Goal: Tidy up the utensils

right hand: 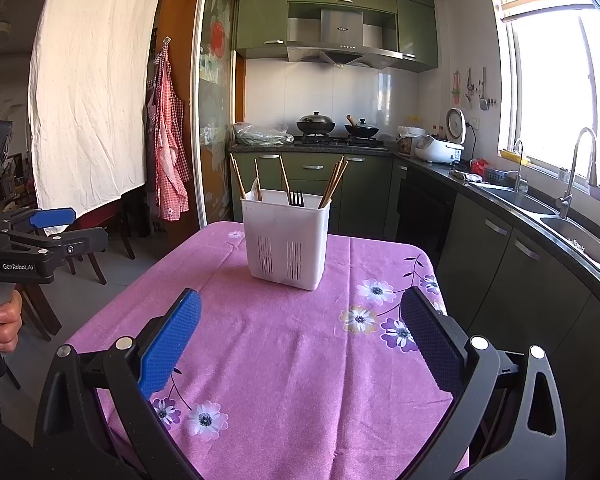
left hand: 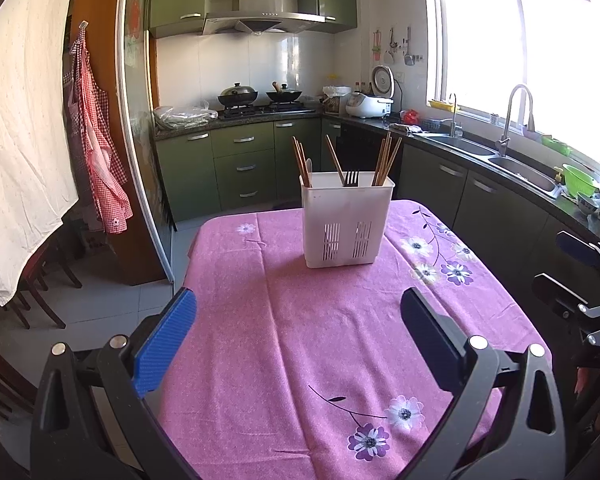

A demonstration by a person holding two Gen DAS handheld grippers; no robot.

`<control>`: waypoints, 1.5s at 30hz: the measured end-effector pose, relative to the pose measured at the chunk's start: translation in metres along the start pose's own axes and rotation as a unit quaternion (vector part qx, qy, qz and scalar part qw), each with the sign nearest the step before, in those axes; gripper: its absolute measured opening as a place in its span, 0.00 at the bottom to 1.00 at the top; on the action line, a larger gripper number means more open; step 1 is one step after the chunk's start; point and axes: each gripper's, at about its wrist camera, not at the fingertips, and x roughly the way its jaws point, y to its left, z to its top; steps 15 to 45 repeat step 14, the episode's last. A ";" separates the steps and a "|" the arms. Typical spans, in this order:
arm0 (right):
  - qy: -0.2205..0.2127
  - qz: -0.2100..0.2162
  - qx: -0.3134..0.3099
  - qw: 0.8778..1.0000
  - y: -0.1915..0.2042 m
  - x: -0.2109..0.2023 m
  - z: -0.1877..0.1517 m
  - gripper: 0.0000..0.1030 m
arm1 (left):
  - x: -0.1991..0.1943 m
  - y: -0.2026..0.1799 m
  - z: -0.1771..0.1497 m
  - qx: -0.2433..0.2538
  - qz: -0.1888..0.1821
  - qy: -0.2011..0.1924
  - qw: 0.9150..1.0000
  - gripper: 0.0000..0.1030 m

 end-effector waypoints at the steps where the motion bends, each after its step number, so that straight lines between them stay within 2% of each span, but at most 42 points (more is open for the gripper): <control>1: 0.001 0.000 0.000 1.000 -0.001 0.000 0.000 0.96 | 0.000 0.001 0.000 -0.001 -0.001 -0.001 1.000 0.95; 10: 0.009 -0.001 -0.001 1.000 -0.002 0.006 -0.001 0.96 | 0.006 0.007 -0.001 -0.012 0.023 0.009 1.000 0.95; 45: 0.013 -0.001 -0.001 1.000 -0.004 0.010 -0.001 0.96 | 0.010 0.007 -0.002 -0.011 0.022 0.018 1.000 0.95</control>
